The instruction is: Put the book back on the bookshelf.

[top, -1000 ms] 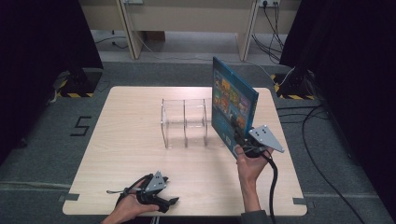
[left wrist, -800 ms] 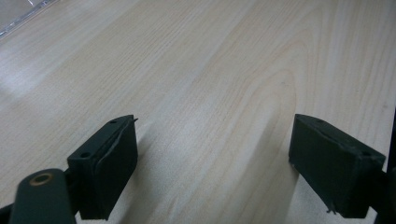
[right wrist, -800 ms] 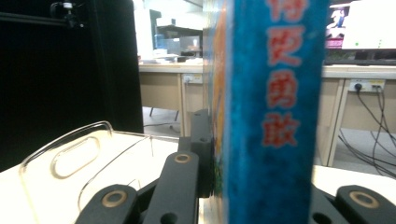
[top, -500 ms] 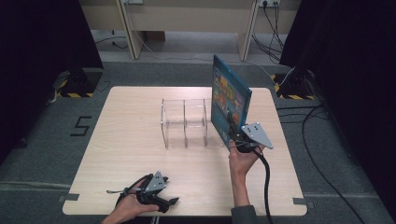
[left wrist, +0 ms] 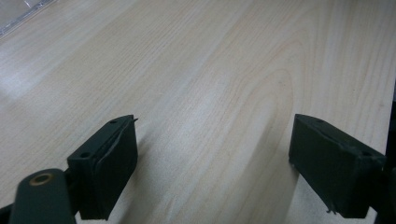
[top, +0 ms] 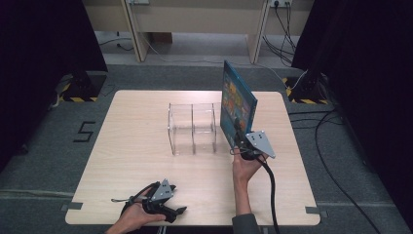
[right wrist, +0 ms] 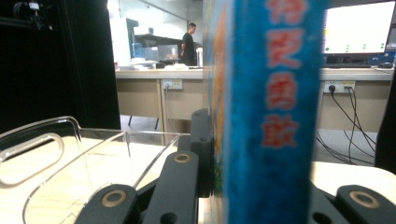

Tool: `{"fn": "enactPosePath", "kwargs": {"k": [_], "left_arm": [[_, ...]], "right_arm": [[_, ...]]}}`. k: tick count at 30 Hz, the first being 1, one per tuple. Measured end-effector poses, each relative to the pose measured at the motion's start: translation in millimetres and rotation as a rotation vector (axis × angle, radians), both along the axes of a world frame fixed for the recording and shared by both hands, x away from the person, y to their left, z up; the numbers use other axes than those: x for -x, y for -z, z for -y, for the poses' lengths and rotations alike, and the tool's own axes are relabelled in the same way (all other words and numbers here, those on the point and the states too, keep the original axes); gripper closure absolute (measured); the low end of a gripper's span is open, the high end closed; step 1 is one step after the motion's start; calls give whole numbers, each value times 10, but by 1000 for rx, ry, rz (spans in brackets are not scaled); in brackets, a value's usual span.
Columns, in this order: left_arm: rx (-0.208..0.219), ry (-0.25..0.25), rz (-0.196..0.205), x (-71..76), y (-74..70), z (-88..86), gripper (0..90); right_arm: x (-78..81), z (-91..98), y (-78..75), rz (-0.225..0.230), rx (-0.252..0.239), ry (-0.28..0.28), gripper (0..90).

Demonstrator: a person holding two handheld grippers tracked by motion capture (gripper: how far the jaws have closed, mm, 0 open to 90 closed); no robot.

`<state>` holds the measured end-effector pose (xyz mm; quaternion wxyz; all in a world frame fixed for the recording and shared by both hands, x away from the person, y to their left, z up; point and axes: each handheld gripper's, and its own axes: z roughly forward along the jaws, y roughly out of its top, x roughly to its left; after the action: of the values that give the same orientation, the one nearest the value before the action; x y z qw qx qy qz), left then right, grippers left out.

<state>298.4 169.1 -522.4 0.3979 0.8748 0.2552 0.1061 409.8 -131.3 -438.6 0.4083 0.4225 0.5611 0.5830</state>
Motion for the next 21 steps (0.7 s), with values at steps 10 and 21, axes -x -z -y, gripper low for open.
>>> {"fn": "enactPosePath", "kwargs": {"k": [10, 21], "left_arm": [[1, 3, 1, 2, 1, 3, 147], [1, 11, 3, 4, 2, 9, 147]], "right_arm": [[-42, -42, 146, 15, -1, 14, 829], [26, -1, 266, 28, -24, 35, 822]]}}
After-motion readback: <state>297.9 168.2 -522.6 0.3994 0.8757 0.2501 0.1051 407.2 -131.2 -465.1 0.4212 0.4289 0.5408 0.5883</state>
